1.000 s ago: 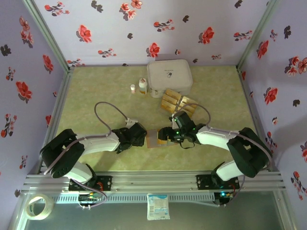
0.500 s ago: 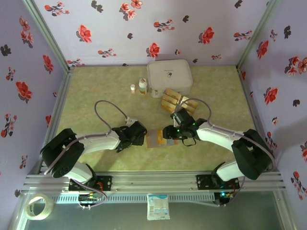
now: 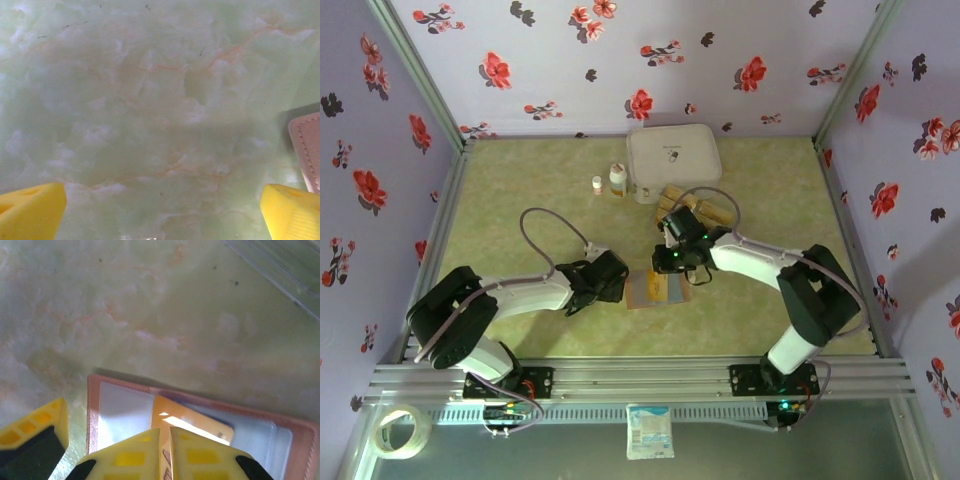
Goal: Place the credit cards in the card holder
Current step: Move the credit card to the card slot.
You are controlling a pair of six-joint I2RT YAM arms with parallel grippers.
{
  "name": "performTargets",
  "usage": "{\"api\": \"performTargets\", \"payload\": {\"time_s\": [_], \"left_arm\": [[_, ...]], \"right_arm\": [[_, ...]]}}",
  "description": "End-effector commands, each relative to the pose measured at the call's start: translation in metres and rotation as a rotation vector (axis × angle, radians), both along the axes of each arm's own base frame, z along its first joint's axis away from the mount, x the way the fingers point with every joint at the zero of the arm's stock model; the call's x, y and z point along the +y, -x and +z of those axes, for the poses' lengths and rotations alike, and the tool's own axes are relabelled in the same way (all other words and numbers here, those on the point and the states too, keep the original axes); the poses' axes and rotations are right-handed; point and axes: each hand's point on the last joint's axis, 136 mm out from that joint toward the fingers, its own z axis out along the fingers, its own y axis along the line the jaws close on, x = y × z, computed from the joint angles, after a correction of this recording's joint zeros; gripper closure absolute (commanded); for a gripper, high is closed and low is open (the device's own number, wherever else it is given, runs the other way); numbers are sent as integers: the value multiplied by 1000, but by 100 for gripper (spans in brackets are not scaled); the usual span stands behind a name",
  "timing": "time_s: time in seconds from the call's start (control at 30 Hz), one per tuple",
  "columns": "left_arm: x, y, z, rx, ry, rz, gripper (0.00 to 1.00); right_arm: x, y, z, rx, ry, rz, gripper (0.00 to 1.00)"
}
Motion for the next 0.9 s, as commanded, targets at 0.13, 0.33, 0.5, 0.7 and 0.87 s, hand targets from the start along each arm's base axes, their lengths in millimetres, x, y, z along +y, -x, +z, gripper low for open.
{"api": "performTargets", "payload": {"time_s": [0.13, 0.33, 0.5, 0.7, 0.87], "left_arm": [[-7, -1, 1, 9, 40, 1, 0], [-9, -2, -3, 15, 34, -3, 0], [-11, -3, -6, 19, 32, -8, 0], [-13, -3, -9, 24, 28, -10, 0], [-13, -3, -10, 27, 25, -12, 0]], "right_arm": [[13, -15, -5, 20, 23, 43, 90], [14, -16, -17, 43, 45, 53, 91], [14, -16, -22, 56, 57, 60, 91], [16, -14, -26, 73, 52, 69, 92], [18, -11, -29, 90, 46, 79, 93]]}}
